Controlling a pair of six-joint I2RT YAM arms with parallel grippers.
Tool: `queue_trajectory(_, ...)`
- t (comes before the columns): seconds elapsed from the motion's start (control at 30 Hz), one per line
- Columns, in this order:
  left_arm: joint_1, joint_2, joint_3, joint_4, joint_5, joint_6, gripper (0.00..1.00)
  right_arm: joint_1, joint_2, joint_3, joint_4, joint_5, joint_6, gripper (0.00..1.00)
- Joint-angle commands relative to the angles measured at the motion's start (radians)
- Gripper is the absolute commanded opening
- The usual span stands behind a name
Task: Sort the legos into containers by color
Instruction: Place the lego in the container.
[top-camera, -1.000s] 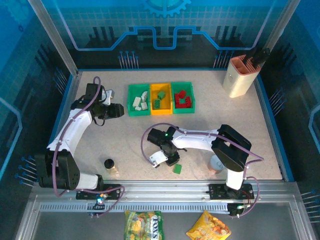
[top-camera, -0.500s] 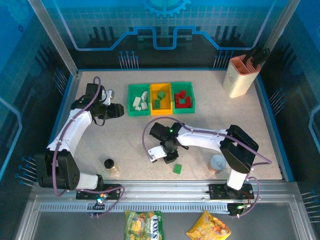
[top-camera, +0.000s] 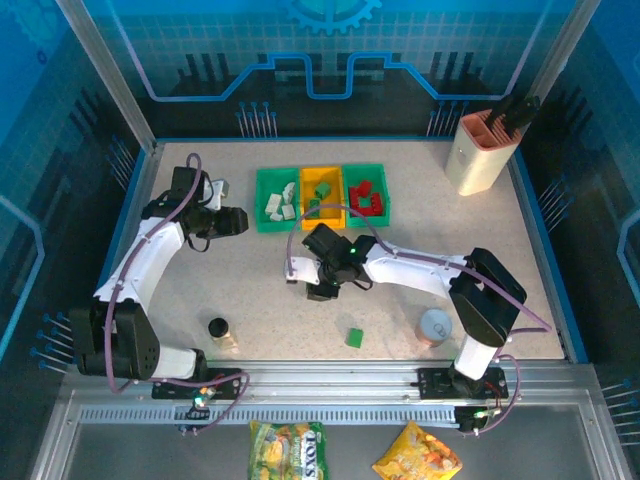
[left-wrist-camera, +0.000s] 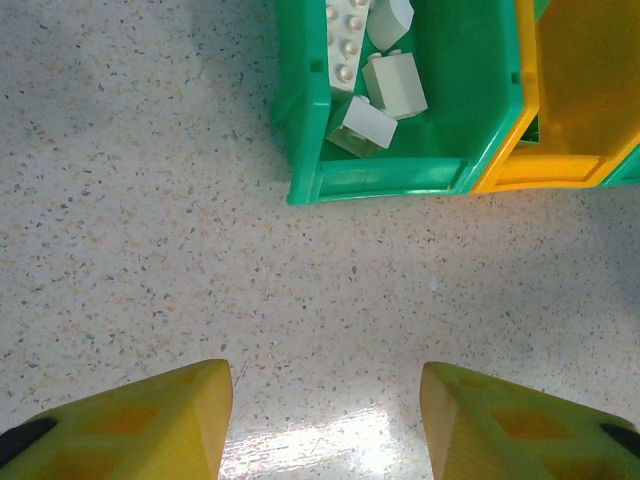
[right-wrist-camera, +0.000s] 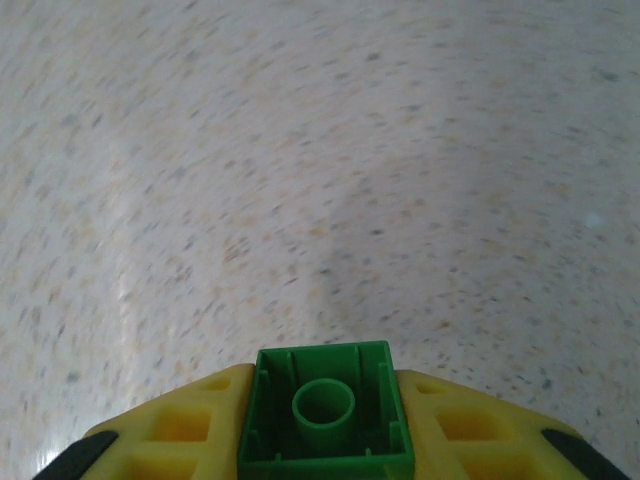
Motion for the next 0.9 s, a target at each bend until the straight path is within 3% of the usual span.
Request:
queue_trajectory(0.0, 0.011, -0.018, -0.011, -0.01, 0.003, 0.012, 0.54, -0.031, -0.003, 0.062, 0.088, 0.048, 0.268, 0.24)
queue_trajectory(0.2, 0.011, -0.02, -0.012, -0.01, 0.006, 0.01, 0.54, -0.113, 0.051, 0.154, 0.037, 0.072, 0.552, 0.23)
queue_trajectory(0.47, 0.011, -0.02, -0.012, -0.009, 0.006, 0.01, 0.54, -0.207, 0.145, 0.31, -0.134, 0.124, 0.802, 0.24)
queue_trajectory(0.87, 0.011, -0.024, -0.012, -0.009, 0.014, 0.013, 0.54, -0.29, 0.365, 0.593, -0.286, 0.193, 0.846, 0.28)
